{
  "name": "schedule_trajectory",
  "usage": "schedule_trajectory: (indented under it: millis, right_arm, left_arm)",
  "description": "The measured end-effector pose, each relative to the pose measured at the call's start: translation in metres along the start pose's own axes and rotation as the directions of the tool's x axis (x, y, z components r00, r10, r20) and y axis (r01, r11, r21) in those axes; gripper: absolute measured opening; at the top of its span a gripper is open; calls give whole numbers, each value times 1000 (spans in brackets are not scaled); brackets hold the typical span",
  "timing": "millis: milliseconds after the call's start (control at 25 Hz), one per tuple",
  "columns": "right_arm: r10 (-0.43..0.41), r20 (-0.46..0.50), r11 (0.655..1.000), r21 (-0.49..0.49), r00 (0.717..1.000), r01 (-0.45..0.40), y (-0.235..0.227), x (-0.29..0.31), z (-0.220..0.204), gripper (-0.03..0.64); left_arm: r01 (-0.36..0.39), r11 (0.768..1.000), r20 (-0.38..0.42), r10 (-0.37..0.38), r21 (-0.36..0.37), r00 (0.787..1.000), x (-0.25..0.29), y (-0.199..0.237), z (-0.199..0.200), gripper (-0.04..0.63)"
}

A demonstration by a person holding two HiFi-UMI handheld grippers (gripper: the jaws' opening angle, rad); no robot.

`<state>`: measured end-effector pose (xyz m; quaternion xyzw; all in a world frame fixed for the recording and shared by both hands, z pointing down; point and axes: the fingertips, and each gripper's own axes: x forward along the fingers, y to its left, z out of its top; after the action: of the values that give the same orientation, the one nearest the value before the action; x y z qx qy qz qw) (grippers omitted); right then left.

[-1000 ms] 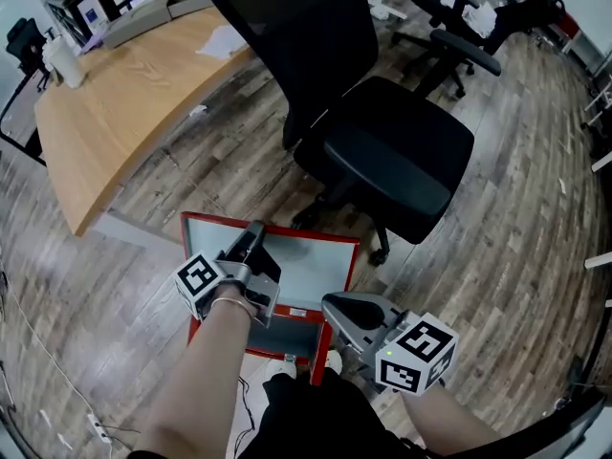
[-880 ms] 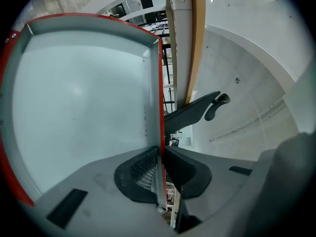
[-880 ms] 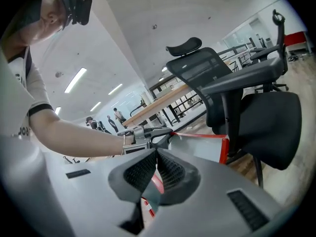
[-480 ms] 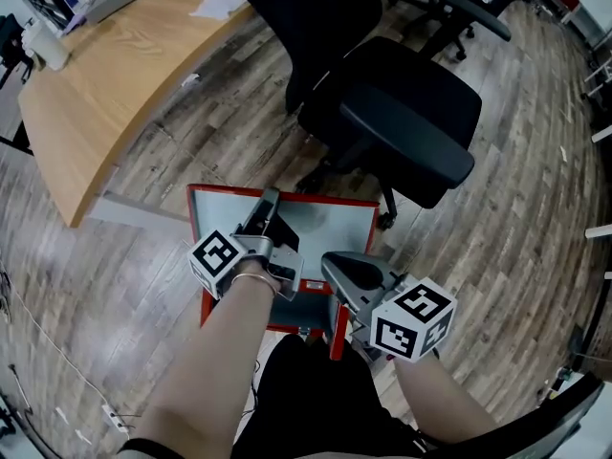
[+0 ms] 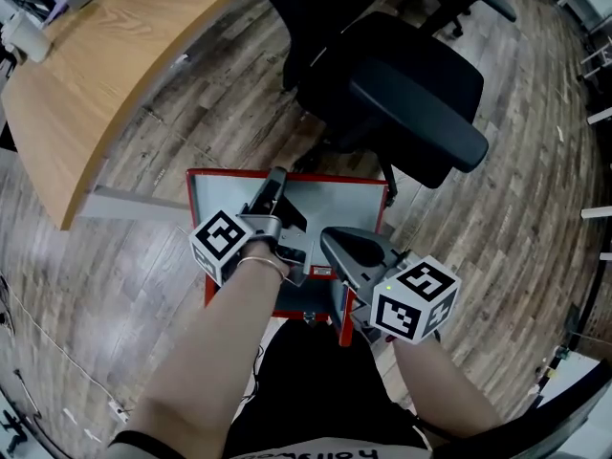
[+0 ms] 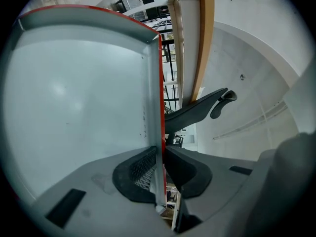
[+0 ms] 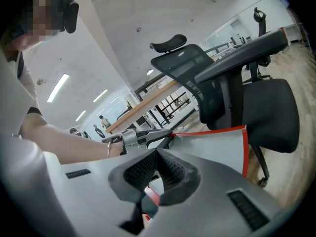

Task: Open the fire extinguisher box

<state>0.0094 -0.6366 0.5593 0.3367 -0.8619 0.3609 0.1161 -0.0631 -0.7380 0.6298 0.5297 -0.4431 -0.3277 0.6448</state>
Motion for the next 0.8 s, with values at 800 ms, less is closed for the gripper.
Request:
schedule_trajectory:
  millis: [800]
  right_arm:
    - [-31,-8,998,46,999,31,-20,9,4,11]
  left_arm:
    - [-10,1000,-30,10,-16,999,18,2,3,40]
